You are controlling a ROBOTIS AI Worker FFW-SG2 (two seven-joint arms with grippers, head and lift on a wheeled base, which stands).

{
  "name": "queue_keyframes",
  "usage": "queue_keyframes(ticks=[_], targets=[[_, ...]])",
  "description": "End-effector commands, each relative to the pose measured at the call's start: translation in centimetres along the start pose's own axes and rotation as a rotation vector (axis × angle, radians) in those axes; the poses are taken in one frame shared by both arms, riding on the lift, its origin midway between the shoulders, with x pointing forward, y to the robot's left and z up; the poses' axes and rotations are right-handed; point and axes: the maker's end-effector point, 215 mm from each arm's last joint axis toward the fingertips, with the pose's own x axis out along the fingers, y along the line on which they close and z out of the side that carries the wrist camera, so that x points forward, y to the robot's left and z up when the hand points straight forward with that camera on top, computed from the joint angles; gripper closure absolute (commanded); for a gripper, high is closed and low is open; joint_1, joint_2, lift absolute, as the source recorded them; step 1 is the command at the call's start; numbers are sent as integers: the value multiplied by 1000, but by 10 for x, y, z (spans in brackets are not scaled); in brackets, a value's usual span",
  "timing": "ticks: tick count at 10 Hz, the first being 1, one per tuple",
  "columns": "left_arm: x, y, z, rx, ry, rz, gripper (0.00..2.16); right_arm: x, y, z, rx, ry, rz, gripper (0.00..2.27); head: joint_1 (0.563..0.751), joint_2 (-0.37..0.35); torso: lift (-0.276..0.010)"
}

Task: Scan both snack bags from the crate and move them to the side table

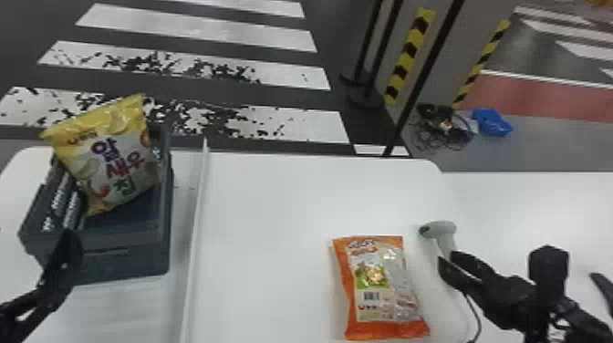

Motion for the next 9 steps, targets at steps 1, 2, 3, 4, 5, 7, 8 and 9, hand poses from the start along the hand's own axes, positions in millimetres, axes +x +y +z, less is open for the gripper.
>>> queue_keyframes(ticks=[1, 2, 3, 4, 5, 7, 8, 9], targets=[[0, -1, 1, -1, 0, -1, 100, 5, -8, -5, 16, 28, -9, 117, 695, -252, -99], [1, -1, 1, -1, -2, -2, 100, 9, -15, -10, 18, 43, -20, 113, 695, -262, -99], [1, -1, 1, 1, -1, -3, 100, 14, -22, -13, 17, 62, -21, 97, 695, -269, -99], [0, 0, 1, 1, 1, -2, 100, 19, -31, -13, 13, 81, -25, 87, 695, -276, -99], [0, -1, 0, 2, 3, -4, 100, 24, -39, -15, 12, 102, -22, 83, 695, -280, -99], [0, -1, 0, 3, 4, -5, 100, 38, -50, -13, 3, 130, -15, 83, 695, -295, -99], [-1, 1, 0, 4, 6, -1, 100, 45, -54, -12, 4, 142, -10, 83, 695, -298, -99], [-1, 1, 0, 5, 7, -3, 100, 55, -58, -13, 11, 156, -2, 83, 695, -298, -99]])
